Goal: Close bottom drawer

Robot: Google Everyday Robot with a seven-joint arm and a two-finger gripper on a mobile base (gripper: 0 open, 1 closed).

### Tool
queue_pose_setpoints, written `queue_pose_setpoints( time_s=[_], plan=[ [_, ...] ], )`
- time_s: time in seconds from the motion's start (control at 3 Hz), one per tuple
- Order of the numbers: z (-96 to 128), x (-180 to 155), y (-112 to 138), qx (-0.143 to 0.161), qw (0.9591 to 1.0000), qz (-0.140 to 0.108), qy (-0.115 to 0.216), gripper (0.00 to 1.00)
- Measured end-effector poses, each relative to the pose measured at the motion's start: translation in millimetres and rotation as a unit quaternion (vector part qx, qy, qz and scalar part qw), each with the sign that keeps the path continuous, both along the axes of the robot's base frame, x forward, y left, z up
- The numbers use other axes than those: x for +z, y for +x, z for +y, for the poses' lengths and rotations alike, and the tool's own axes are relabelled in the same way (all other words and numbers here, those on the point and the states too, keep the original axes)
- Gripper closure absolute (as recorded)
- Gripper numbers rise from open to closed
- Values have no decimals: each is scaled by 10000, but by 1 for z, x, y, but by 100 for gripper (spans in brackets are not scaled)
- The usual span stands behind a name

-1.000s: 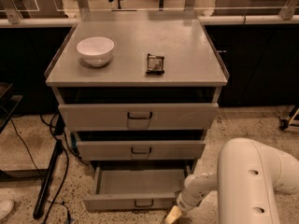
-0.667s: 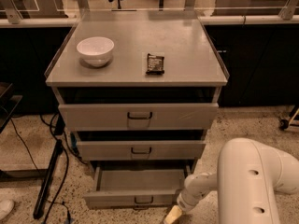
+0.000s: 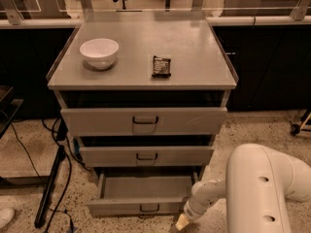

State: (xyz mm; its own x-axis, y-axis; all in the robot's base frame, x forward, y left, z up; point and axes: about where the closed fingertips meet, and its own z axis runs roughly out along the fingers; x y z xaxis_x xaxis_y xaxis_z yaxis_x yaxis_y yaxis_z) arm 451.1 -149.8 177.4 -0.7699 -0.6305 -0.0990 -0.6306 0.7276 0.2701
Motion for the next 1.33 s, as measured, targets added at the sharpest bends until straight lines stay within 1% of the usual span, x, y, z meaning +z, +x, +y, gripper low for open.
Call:
queue_pose_setpoints(
  time_s=[0.33, 0.67, 1.0, 1.33],
  plan=[
    [0, 0, 0, 0, 10000, 0, 1, 62],
    [7, -4, 19, 80, 9997, -140, 169, 93],
    [15, -7, 38, 97, 9989, -349, 290, 100],
    [22, -12, 49, 112, 9982, -485, 345, 100]
  ],
)
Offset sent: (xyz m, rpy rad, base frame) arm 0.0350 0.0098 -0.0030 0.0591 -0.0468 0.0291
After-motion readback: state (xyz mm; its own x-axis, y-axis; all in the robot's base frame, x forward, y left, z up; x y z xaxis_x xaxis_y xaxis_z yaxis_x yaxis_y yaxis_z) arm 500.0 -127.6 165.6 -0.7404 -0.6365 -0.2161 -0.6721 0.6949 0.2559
